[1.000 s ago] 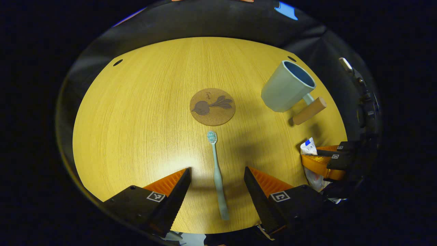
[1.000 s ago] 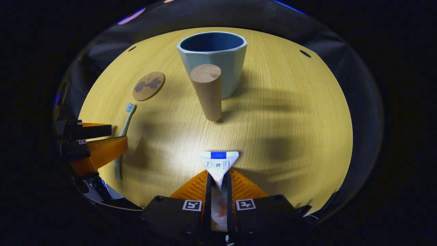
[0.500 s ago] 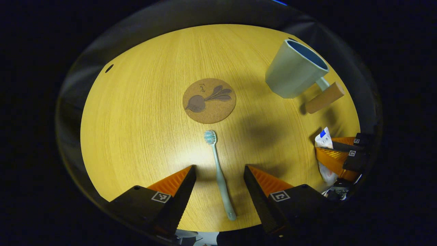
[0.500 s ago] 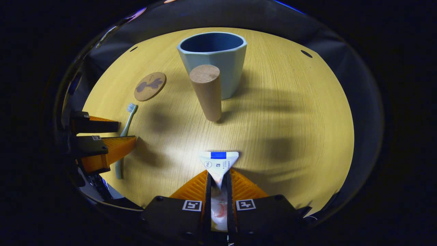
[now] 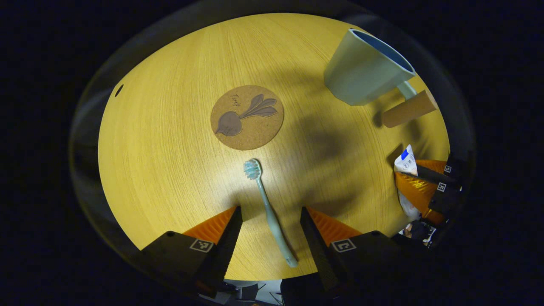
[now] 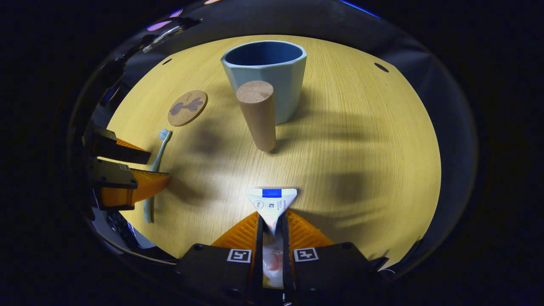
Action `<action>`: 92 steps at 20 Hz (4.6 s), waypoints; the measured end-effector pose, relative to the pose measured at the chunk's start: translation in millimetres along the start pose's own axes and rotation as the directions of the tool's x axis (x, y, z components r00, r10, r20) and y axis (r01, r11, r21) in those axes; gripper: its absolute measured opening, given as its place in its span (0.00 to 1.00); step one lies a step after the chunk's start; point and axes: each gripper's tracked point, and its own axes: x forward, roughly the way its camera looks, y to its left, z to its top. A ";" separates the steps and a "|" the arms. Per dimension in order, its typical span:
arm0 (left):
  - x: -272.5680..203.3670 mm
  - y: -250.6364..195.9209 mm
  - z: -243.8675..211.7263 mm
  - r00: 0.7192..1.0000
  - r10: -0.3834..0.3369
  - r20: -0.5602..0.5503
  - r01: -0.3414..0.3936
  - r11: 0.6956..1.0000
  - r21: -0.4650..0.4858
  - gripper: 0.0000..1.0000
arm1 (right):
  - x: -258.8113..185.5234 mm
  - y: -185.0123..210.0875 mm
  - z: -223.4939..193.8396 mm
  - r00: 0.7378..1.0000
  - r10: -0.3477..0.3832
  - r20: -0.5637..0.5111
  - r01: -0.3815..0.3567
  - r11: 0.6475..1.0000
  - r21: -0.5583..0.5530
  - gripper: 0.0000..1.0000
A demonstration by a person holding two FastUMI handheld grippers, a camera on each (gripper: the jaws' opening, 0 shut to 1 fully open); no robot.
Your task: Put the toothbrush and toothpaste on the desktop into the cup, then pick up the cup and place it on the coaster on the desktop.
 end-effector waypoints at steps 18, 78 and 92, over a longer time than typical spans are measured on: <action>-4.7 -8.0 0.5 0.992 -0.066 0.109 0.075 0.994 -0.084 0.00 | -0.9 -0.1 1.2 1.000 -0.008 0.009 0.007 0.999 0.032 0.22; -217.1 -4.5 192.7 0.290 0.064 0.955 0.355 0.919 -0.169 0.00 | -106.6 -16.5 238.5 0.589 0.126 0.798 -0.285 0.957 0.059 0.10; -151.2 -58.3 228.6 0.290 -0.021 0.957 0.370 0.925 -0.092 0.00 | -91.6 -26.6 220.4 0.560 0.110 0.821 -0.336 0.936 0.104 0.11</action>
